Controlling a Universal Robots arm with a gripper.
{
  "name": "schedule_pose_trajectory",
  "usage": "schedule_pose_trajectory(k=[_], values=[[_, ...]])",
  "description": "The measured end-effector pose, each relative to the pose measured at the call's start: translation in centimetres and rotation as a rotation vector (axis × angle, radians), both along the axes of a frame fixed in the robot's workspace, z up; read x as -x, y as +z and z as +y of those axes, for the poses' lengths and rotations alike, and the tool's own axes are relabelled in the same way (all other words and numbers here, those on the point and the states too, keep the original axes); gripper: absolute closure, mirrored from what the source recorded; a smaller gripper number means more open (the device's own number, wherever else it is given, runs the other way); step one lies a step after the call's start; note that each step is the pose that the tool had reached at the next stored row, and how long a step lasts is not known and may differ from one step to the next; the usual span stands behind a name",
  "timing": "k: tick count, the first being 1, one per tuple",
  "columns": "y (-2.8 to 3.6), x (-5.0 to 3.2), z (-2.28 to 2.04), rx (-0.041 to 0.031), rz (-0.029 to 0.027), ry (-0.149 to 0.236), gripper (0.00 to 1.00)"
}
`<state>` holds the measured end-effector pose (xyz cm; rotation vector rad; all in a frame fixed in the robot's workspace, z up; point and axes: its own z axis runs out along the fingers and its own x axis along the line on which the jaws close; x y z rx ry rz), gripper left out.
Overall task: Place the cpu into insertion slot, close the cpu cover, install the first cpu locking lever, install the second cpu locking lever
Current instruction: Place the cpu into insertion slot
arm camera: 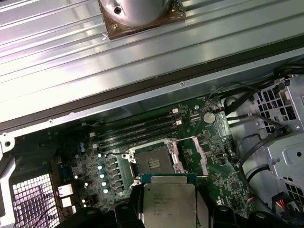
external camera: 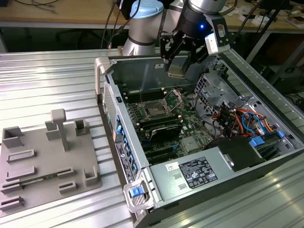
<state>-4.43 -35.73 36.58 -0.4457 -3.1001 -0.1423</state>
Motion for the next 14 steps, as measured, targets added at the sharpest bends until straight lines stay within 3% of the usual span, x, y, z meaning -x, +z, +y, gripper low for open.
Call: schedule_pose_trajectory(k=[14], values=[[-0.08, 0.28, 0.00, 0.0000, 0.0000, -0.042, 0.45]])
